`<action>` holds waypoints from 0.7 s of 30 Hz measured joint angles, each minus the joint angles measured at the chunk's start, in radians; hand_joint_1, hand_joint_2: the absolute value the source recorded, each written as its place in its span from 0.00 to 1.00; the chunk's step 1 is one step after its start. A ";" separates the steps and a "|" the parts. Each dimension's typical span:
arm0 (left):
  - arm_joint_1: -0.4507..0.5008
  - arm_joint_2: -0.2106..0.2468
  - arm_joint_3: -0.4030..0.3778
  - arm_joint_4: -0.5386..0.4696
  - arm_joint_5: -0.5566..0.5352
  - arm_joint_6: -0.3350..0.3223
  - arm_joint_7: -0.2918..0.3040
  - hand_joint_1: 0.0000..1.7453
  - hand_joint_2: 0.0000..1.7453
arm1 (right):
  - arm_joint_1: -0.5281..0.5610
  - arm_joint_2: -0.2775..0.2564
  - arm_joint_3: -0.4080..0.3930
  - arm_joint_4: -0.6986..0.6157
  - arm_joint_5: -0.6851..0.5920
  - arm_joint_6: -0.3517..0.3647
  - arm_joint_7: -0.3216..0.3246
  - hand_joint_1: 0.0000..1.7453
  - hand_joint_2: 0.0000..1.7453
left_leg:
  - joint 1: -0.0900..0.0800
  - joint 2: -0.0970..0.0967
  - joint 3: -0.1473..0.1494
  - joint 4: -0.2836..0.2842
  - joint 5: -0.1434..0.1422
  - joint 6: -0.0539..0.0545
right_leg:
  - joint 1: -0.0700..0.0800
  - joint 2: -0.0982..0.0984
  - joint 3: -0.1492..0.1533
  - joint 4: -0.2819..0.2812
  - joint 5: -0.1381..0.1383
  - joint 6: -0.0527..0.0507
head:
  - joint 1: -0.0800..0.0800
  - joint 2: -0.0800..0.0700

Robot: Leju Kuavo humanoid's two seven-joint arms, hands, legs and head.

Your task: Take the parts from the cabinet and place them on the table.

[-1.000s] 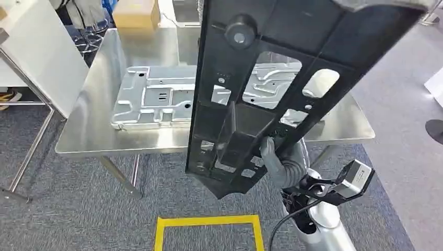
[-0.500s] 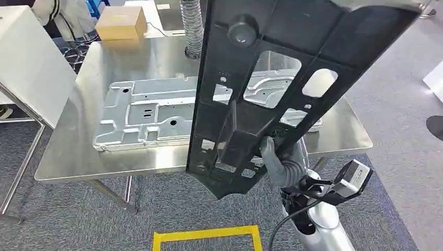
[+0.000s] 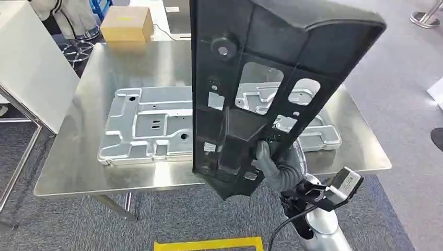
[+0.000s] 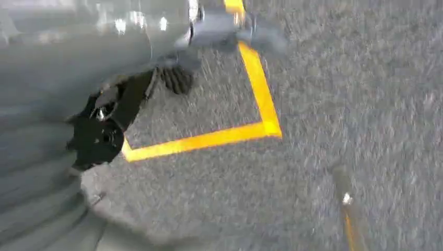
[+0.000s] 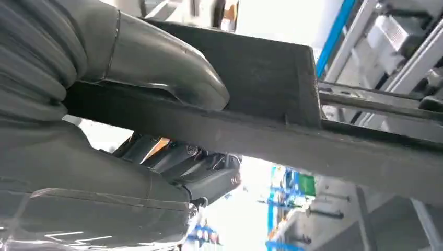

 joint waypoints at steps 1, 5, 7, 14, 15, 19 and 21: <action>0.002 -0.002 0.000 0.000 0.000 0.001 0.000 0.00 1.00 | 0.000 0.000 0.000 -0.006 0.009 -0.007 0.000 1.00 1.00 | 0.000 0.000 0.004 -0.003 -0.009 -0.003 | 0.007 -0.004 0.013 -0.070 0.067 -0.014 | 0.000 0.000; -0.001 -0.006 0.002 0.000 0.000 0.006 -0.002 0.00 1.00 | 0.016 0.000 0.000 -0.049 0.219 -0.170 0.020 1.00 1.00 | -0.005 -0.002 0.026 0.002 -0.019 -0.026 | 0.010 0.001 0.021 -0.078 0.043 -0.028 | -0.003 0.000; -0.001 -0.006 0.003 0.000 0.000 0.010 -0.003 0.00 1.00 | 0.031 0.000 -0.001 -0.084 0.315 -0.250 0.024 1.00 1.00 | -0.002 -0.001 0.011 0.042 -0.041 -0.030 | 0.003 0.000 0.049 -0.095 0.041 -0.037 | -0.002 0.000; 0.004 -0.006 0.008 0.000 0.000 0.010 -0.007 0.00 1.00 | 0.052 -0.010 0.005 -0.133 0.595 -0.478 0.129 1.00 1.00 | 0.004 -0.001 -0.126 0.180 -0.035 -0.043 | 0.003 0.004 0.079 -0.092 0.011 -0.039 | -0.006 0.000; 0.004 -0.006 0.008 0.000 0.000 0.007 -0.010 0.00 1.00 | 0.023 -0.016 0.005 -0.127 0.684 -0.526 0.190 1.00 1.00 | 0.004 0.000 -0.096 0.093 0.025 -0.043 | 0.002 0.005 0.086 -0.091 0.006 -0.037 | -0.006 0.000; -0.010 -0.003 0.006 0.000 -0.003 -0.005 -0.018 0.00 1.00 | -0.165 -0.042 -0.036 -0.003 1.048 -0.606 0.390 1.00 1.00 | -0.002 0.004 -0.080 0.014 0.054 -0.017 | 0.004 0.014 0.076 -0.082 0.003 -0.014 | -0.006 0.000; -0.010 0.000 0.005 0.000 -0.002 -0.008 -0.019 0.00 1.00 | -0.261 -0.050 -0.040 0.085 1.222 -0.605 0.444 1.00 1.00 | 0.001 0.008 -0.079 0.005 0.059 -0.005 | 0.007 0.014 0.074 -0.081 0.002 -0.004 | -0.008 0.000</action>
